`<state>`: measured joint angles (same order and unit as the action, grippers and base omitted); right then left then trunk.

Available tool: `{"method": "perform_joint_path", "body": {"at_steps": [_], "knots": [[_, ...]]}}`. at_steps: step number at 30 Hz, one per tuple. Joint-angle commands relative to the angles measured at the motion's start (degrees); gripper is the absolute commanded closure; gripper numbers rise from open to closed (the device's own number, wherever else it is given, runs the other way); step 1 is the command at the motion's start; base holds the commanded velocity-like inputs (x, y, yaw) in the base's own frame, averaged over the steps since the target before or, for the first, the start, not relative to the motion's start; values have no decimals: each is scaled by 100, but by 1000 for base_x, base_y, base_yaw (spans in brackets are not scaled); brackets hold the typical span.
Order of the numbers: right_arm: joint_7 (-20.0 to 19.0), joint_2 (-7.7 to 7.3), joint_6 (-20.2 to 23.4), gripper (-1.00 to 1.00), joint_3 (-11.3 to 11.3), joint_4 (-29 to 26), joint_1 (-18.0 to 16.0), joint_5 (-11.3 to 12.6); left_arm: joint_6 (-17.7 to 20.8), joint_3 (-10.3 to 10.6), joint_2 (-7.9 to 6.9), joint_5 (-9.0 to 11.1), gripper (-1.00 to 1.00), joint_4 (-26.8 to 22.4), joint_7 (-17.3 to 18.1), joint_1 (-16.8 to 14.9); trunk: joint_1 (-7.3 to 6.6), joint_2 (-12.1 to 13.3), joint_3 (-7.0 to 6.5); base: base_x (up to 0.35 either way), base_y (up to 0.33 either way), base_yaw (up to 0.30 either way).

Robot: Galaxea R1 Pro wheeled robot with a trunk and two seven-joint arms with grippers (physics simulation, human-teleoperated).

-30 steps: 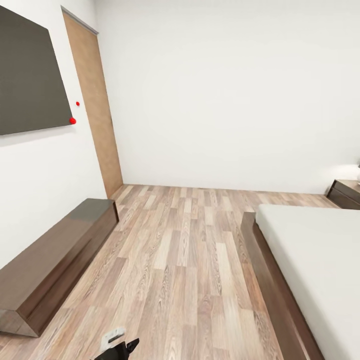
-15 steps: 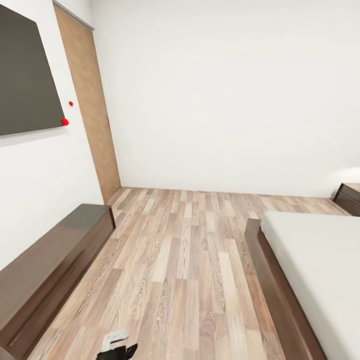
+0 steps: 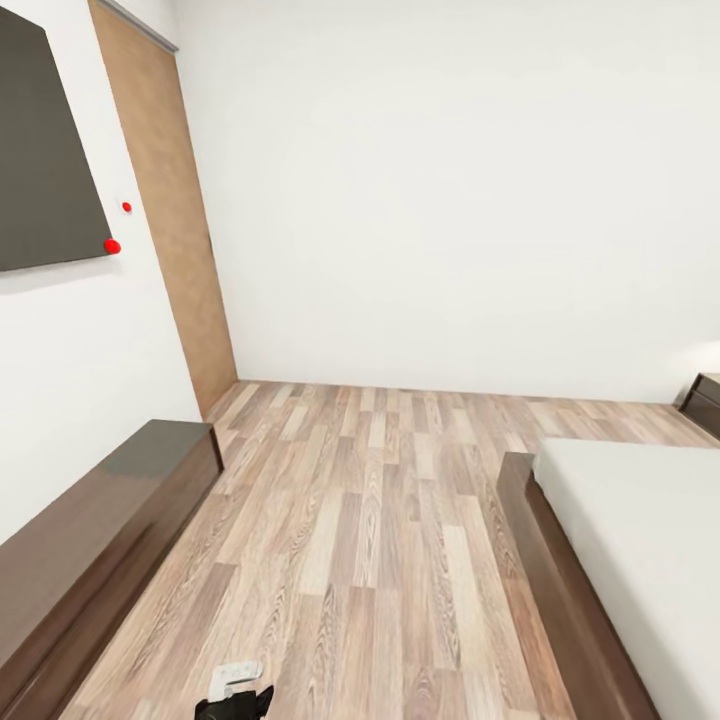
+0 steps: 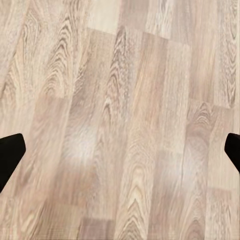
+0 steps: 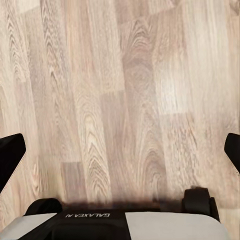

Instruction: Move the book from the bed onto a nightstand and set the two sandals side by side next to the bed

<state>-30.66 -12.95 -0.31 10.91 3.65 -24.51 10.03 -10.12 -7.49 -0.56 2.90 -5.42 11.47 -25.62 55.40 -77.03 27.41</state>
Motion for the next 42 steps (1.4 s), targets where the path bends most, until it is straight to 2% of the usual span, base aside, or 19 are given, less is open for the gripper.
{"method": "perform_joint_path", "body": {"at_steps": [1,27,42], "knots": [[-28,-1,-3,-100,6,21,-10,52,-34,-33,3,52,-100,14,40,-5,3,-3,6,331,0,0],[-45,12,-4,-100,-10,22,-10,78,-78,-24,12,79,-100,32,39,-5,3,-3,6,331,0,-1],[-45,12,-4,-100,-10,16,-10,73,-78,-24,23,75,-100,105,39,-5,3,-3,6,331,0,-92]]}}
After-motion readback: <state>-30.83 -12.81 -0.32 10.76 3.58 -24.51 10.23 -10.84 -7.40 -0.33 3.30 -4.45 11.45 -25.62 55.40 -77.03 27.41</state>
